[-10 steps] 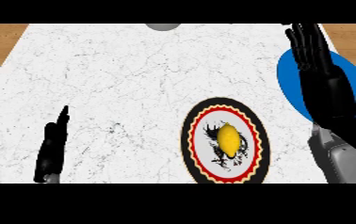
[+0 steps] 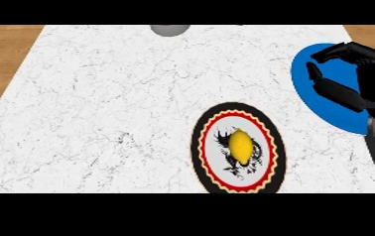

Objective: Pick the lemon from the plate and place it in the plate

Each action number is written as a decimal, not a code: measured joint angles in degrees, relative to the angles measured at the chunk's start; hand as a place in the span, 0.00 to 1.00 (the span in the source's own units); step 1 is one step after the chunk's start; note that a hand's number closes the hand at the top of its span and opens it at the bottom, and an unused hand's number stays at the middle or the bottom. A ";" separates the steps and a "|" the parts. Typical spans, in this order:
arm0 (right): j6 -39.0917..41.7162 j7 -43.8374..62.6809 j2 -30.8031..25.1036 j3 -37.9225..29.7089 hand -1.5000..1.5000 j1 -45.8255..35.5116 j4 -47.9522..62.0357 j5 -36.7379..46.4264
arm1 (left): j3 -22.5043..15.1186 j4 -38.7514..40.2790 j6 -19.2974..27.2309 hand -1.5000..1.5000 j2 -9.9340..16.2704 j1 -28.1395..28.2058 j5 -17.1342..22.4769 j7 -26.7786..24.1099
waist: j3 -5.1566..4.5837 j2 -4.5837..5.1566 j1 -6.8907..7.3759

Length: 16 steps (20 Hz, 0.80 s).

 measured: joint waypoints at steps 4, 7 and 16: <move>-4.19 -0.92 1.99 -1.59 0.00 1.92 1.30 1.04 | -6.38 -4.48 -2.69 0.50 2.50 8.47 0.81 2.45 | -0.23 -0.10 -1.13; -4.80 -2.05 3.34 -1.10 0.00 3.19 1.09 1.10 | -9.49 -5.13 -3.61 0.50 1.93 9.44 1.72 2.94 | -1.10 -0.02 -1.88; 1.20 1.30 -2.52 5.56 0.00 6.50 0.56 7.13 | -11.58 -4.23 -2.43 0.50 0.68 8.46 2.31 1.43 | -2.51 0.02 -2.39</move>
